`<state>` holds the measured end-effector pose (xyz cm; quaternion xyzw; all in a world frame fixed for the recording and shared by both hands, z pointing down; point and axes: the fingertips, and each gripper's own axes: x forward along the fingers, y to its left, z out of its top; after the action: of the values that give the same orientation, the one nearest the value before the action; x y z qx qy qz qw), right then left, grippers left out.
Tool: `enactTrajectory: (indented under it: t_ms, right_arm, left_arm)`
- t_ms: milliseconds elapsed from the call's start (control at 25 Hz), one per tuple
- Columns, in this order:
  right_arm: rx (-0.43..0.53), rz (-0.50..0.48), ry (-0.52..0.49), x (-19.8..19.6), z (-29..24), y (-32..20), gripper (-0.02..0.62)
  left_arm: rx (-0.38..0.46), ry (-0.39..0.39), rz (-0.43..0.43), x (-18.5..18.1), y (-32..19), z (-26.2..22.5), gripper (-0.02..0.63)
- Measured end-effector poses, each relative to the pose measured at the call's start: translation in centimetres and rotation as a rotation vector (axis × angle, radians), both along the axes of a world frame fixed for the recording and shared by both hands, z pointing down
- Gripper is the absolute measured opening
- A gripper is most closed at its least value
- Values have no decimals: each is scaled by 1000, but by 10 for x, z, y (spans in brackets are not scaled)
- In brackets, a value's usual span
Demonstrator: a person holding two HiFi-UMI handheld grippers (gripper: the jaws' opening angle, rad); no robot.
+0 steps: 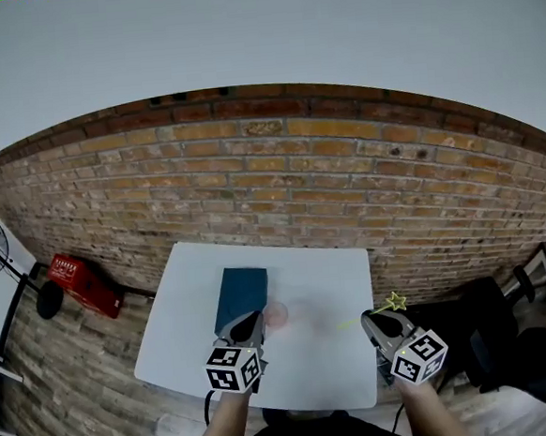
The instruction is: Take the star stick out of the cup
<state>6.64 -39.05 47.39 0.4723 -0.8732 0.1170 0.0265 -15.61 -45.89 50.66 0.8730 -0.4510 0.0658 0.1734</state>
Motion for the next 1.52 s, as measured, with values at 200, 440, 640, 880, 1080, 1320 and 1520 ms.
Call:
enactTrajectory:
  t_ms: [200, 440, 640, 880, 1080, 1320, 1520]
  right_arm:
    - [52, 40, 9, 43, -14, 20, 12]
    - [87, 84, -9, 85, -28, 30, 14]
    - [220, 122, 49, 89, -57, 24, 14]
    - [344, 110, 77, 82, -98, 15, 12]
    - [380, 76, 77, 65, -109, 11, 12]
    - [361, 79, 93, 56, -96, 4, 12]
    - [349, 73, 87, 45, -91, 2, 12]
  left_arm:
    - [27, -45, -4, 23, 9, -9, 6]
    - [90, -66, 27, 63, 10, -31, 6]
    - [181, -66, 34, 97, 4, -56, 6]
    - [261, -49, 47, 113, -6, -90, 5]
    - [264, -49, 36, 100, -11, -92, 6]
    - [235, -87, 19, 74, -19, -81, 6]
    - [204, -68, -10, 53, -25, -74, 6]
